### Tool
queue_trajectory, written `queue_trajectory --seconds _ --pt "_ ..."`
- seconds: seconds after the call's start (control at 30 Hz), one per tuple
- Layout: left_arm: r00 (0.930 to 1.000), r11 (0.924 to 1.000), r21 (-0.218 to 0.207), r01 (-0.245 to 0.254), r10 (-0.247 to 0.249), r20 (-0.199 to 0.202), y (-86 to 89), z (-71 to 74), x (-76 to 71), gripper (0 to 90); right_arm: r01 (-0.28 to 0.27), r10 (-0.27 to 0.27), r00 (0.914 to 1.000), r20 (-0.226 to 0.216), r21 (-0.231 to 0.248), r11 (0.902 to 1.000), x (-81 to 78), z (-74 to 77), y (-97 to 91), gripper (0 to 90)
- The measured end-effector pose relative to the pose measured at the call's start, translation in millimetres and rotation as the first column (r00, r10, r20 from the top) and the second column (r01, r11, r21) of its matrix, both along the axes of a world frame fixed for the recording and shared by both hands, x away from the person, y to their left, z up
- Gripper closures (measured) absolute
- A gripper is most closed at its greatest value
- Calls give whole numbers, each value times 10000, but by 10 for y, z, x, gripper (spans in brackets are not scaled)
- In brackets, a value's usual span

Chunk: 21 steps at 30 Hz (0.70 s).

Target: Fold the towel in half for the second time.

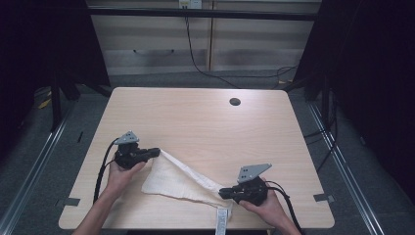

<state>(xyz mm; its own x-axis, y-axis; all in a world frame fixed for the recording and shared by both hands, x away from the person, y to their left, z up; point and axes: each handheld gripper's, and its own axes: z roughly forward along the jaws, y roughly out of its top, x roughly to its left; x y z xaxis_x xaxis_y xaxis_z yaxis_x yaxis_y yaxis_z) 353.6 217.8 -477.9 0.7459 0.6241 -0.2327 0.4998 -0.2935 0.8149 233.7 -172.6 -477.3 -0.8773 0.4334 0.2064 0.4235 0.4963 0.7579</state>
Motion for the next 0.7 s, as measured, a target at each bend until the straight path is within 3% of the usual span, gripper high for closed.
queue_trajectory --seconds 0.1,0.27,0.43,0.57,0.7 --pt "10000 10000 -13 37 -37 -5 -19 -1 -6 871 -171 169 9996 -226 -81 9998 -24 -46 18 854" --pt "9999 9999 24 121 -121 10 -40 -3 -12 871 -539 491 9967 -649 -742 9958 -40 -165 110 857" --pt "9998 9999 -50 158 -158 156 -35 20 -19 870 -232 152 9963 -842 -946 9952 47 -179 70 862" --pt "9993 9993 -353 153 -141 350 -34 70 -36 870 428 -503 9972 -550 -1299 9906 154 -165 -21 864" --pt "9980 9981 -605 130 -92 627 -56 128 -43 870 992 -1062 9926 -596 -1097 9890 307 -190 -129 867"
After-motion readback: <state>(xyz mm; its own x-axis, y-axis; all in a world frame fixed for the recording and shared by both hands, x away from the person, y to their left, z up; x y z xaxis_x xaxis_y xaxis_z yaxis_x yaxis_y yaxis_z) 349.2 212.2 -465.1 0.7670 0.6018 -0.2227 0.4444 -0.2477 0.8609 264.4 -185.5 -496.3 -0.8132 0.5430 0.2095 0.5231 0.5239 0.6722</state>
